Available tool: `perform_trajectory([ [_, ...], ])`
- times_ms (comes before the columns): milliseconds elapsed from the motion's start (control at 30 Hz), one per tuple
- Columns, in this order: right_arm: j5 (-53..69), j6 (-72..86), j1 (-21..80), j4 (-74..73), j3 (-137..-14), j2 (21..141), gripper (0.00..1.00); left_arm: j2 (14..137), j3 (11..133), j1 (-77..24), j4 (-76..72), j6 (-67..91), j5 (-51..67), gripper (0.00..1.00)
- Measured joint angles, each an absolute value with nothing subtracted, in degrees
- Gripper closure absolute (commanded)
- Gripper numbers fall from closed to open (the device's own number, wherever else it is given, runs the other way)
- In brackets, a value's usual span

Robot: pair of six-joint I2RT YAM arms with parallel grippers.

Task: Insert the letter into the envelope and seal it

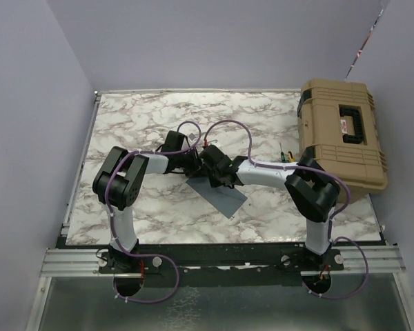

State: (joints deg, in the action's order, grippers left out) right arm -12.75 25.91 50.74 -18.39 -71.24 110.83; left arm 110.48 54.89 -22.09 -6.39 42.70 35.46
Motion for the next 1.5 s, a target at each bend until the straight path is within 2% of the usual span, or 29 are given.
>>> perform_trajectory([
  [400,-13.6,29.2,52.3,-15.7,-65.3,107.0,1.0,110.8,54.9,-21.7,-6.6,43.1,36.3,1.0],
  [1500,-15.9,34.8,52.1,-16.4,-58.0,100.9,1.0,111.0,55.0,-21.5,-6.5,43.1,36.6,1.0],
])
